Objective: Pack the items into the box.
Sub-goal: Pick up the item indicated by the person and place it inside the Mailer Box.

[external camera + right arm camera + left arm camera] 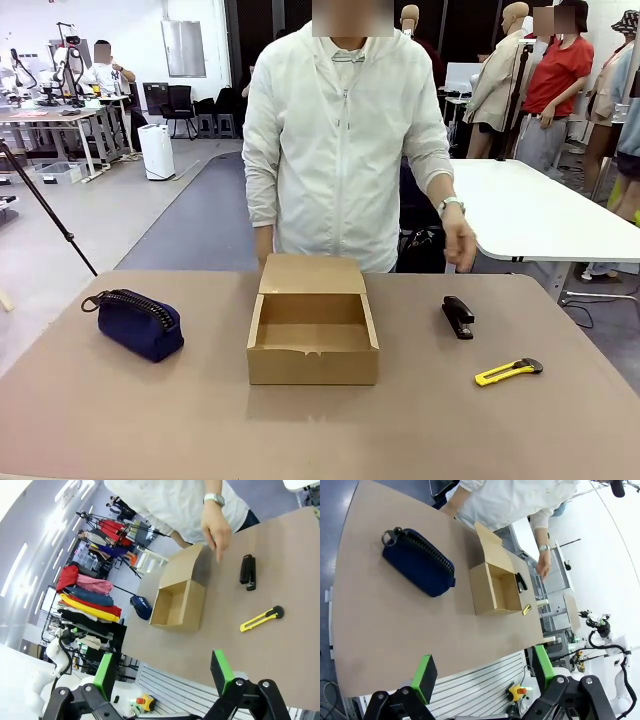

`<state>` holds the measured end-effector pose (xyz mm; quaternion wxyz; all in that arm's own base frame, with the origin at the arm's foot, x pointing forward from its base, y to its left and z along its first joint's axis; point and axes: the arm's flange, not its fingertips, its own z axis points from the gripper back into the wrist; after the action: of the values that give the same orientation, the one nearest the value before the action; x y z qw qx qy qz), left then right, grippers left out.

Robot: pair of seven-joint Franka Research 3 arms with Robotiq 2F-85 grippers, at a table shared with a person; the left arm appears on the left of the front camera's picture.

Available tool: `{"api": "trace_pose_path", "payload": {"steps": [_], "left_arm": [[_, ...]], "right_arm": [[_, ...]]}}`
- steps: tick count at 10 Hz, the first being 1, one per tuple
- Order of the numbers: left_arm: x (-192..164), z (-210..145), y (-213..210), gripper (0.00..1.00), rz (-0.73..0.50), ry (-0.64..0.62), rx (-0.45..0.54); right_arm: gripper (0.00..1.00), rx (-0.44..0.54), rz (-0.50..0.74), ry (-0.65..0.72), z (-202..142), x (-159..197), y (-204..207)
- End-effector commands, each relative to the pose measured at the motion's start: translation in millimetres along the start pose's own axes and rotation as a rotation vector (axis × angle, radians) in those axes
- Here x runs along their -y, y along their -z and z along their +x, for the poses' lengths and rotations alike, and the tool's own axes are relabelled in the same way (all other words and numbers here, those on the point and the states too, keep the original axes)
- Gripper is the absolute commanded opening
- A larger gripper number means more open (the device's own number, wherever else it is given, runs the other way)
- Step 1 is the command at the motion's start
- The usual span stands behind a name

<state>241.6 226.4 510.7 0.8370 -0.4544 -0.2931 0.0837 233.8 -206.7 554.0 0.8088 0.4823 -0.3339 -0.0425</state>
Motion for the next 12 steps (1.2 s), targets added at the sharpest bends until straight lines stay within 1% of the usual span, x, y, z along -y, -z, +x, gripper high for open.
{"api": "trace_pose_path", "payload": {"steps": [1, 7, 8, 9, 10, 12], "left_arm": [[-0.6, -0.6, -0.9, 1.00, -0.020, 0.019, 0.007], [-0.6, -0.6, -0.9, 1.00, -0.020, 0.019, 0.007], [-0.6, -0.6, -0.9, 1.00, -0.020, 0.019, 0.007], [-0.6, -0.6, -0.9, 1.00, -0.020, 0.019, 0.007], [-0.6, -0.6, -0.9, 1.00, -0.020, 0.019, 0.007], [-0.6, -0.6, -0.9, 1.00, -0.020, 0.019, 0.007]], "right_arm": [[1.00, 0.012, 0.016, -0.031, 0.2, -0.5, -2.2], [1.00, 0.012, 0.016, -0.031, 0.2, -0.5, -2.2], [1.00, -0.002, -0.008, -0.004, -2.2, 0.9, -2.6], [1.00, -0.083, -0.058, -0.040, 2.2, -10.9, 18.7], [1.00, -0.207, -0.108, -0.132, 4.8, -28.8, 49.0], [1.00, -0.503, -0.325, -0.341, -8.7, -59.6, 115.2]]}}
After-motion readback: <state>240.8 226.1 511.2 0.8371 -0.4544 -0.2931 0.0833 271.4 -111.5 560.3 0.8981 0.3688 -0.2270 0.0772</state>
